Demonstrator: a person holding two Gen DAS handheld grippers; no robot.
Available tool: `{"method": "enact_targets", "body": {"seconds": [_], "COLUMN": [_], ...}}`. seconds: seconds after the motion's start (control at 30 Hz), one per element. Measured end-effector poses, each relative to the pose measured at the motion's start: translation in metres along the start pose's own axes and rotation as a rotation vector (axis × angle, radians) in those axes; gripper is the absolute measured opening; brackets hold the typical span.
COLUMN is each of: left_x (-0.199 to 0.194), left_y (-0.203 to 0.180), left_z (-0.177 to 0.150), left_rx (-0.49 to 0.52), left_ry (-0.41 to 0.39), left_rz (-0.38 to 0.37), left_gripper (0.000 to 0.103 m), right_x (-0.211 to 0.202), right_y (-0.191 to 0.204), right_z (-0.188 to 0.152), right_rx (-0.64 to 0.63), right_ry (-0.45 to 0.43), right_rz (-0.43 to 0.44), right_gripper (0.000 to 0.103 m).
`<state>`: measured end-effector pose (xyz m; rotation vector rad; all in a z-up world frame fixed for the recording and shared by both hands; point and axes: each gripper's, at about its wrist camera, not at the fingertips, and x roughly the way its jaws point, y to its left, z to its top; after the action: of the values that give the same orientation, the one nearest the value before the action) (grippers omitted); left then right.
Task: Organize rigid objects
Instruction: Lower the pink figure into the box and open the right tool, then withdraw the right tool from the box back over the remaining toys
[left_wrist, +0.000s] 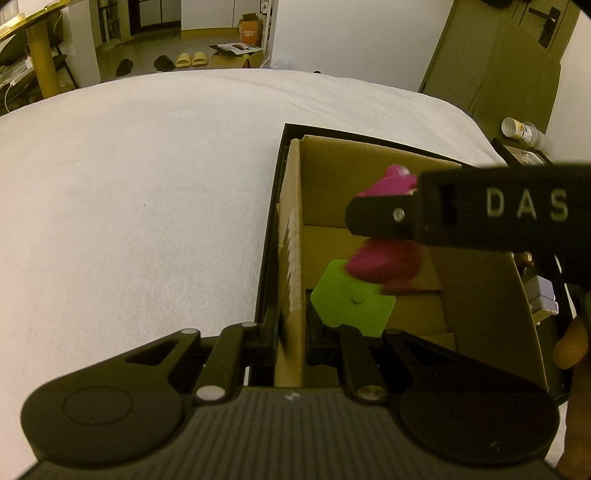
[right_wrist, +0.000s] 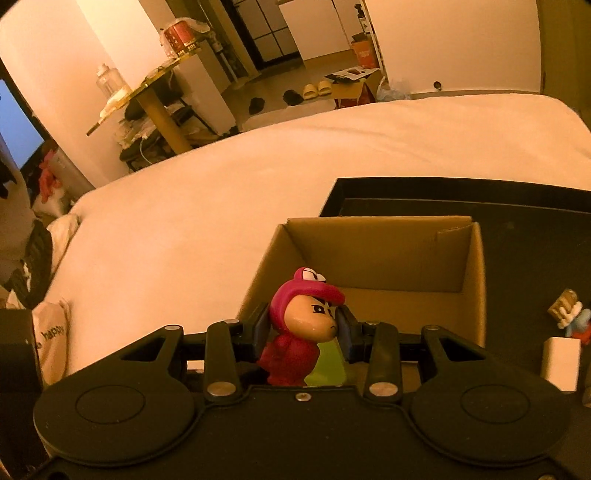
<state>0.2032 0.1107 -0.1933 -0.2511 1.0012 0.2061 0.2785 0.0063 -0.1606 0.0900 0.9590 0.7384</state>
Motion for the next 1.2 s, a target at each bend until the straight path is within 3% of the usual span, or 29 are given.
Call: {"method": "enact_targets", "body": {"seconds": [0.3,1.0,1.2], "left_x": [0.001,0.000,0.001], "left_y": [0.000,0.001,0.001], "left_z": [0.000,0.001,0.002], "left_rx": [-0.002,0.005,0.009], "left_ry": [0.001,0.001,0.006], "left_rz": [-0.003,-0.001,0.003], "left_gripper": [0.012,0.012,0.012], "right_x": [-0.010,-0.063,-0.076], "right_y": [-0.002,-0.034,-0.048], "right_z": [0.001,-0.017,-0.023], "right_rx": [0.004,-0.041,-0.047], "right_ry": [-0.023,-0.018,-0.049], "right_rz": [0.010,-0.129,-0.194], "right_gripper": [0.041,0.043,0.054]}}
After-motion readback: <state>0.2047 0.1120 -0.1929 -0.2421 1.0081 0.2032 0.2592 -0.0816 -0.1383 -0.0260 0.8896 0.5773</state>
